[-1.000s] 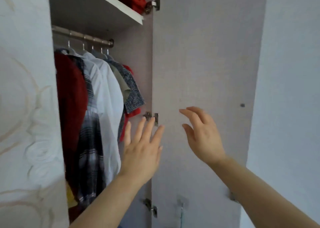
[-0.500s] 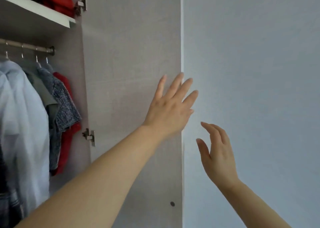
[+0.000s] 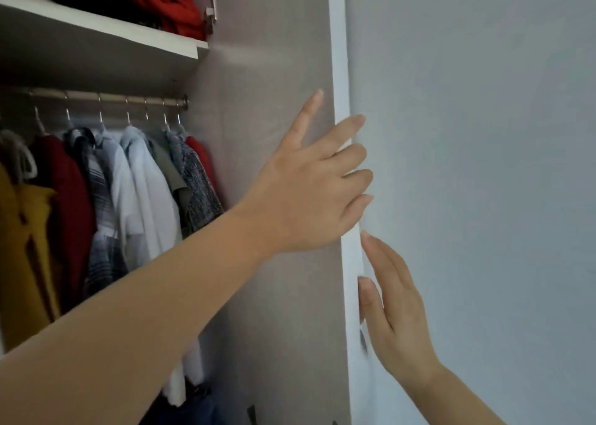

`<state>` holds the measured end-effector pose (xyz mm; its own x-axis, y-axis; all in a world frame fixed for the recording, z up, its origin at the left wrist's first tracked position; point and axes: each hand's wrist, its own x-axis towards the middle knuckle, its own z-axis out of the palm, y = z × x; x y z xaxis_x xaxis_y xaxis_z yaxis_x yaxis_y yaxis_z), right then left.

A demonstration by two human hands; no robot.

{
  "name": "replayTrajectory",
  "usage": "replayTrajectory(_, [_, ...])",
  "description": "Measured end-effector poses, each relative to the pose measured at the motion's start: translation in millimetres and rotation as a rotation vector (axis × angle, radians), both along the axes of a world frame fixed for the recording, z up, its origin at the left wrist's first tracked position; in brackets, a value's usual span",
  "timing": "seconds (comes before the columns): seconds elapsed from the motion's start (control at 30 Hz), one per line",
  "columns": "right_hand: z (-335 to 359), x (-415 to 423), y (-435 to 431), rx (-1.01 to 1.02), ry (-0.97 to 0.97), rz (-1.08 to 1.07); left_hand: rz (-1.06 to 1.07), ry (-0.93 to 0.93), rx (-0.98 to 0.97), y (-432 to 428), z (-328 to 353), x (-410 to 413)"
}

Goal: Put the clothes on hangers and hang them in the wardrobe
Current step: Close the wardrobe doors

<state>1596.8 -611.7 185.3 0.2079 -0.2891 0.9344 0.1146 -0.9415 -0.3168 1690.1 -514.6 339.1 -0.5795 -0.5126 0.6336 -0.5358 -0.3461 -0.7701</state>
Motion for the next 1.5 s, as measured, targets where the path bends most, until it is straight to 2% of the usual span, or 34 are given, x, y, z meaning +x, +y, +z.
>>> replayTrajectory(0.17, [-3,37,59,-0.090,-0.001,0.141,0.020,-0.044,-0.010,70,-3,37])
replayTrajectory(0.3, [-3,77,106,-0.147,0.053,0.312,0.150,-0.035,-0.016,132,-6,74])
replayTrajectory(0.43, [-7,126,152,-0.186,0.083,0.363,0.337,-0.004,-0.044,191,-10,112])
replayTrajectory(0.83, [-8,263,239,-0.177,0.059,0.189,0.590,0.091,-0.033,272,-17,226])
replayTrajectory(1.13, [-2,351,257,-0.185,0.118,0.043,0.816,0.375,0.049,278,-30,307])
replayTrajectory(1.3, [-7,386,254,-0.205,0.084,-0.023,0.686,0.469,0.016,271,-38,341])
replayTrajectory(1.5, [-24,418,243,-0.253,0.004,-0.076,0.468,0.425,-0.192,258,-53,358])
